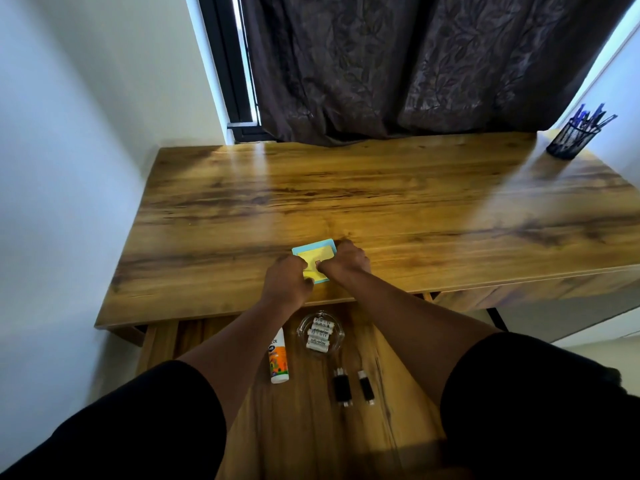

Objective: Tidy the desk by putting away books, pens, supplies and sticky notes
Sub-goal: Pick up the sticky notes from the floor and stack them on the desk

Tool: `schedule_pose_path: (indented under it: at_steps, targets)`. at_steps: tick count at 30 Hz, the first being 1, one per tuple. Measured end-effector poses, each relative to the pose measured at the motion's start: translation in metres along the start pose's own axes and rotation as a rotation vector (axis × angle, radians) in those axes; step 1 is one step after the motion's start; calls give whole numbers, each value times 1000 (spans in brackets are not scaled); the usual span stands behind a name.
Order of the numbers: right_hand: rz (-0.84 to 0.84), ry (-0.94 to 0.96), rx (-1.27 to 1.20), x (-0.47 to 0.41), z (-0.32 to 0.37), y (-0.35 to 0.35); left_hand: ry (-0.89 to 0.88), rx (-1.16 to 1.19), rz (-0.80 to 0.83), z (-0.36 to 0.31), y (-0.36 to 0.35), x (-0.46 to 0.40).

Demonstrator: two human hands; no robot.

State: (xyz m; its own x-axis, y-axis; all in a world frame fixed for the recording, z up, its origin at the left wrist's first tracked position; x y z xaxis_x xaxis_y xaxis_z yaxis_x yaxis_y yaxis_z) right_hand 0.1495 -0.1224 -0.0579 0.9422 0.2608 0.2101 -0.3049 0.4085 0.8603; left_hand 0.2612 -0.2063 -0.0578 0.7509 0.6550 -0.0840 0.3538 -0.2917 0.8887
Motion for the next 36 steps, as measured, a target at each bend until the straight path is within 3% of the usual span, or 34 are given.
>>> schedule_pose_path:
  at_steps: [9, 19, 22, 27, 31, 34, 36]
  targets:
    - [33, -266, -66, -6, 18, 2, -50, 12, -26, -3, 0, 4]
    - [36, -208, -236, -1, 12, 1, 32, 53, 37, 3, 5, 7]
    - [52, -193, -349, 0, 8, 2, 159, 170, 34, 7, 3, 9]
    - [85, -304, -774, 14, -2, 4, 296, 356, 6, 13, 4, 16]
    - [190, -335, -955, 31, -10, 10, 608, 754, -58, 23, 3, 30]
    - [307, -335, -1069, 51, -19, 14, 798, 1050, 6, 22, 12, 43]
    - [374, -326, -1122, 67, -26, 12, 844, 1114, 58, 22, 21, 58]
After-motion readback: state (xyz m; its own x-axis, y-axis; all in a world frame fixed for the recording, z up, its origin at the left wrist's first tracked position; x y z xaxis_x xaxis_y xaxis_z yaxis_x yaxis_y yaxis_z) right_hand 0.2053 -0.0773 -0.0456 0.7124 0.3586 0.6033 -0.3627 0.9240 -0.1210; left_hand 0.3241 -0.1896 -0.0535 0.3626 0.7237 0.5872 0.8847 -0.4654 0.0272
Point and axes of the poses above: each hand's wrist, its own x-axis away from the middle knuckle, its own y-axis out of the back of the hand, z = x × y, the point moved 1 cm from there along -x, towards the middle knuckle, and after that the axes turned 10 degrees about -z, right-handed, at the moved point
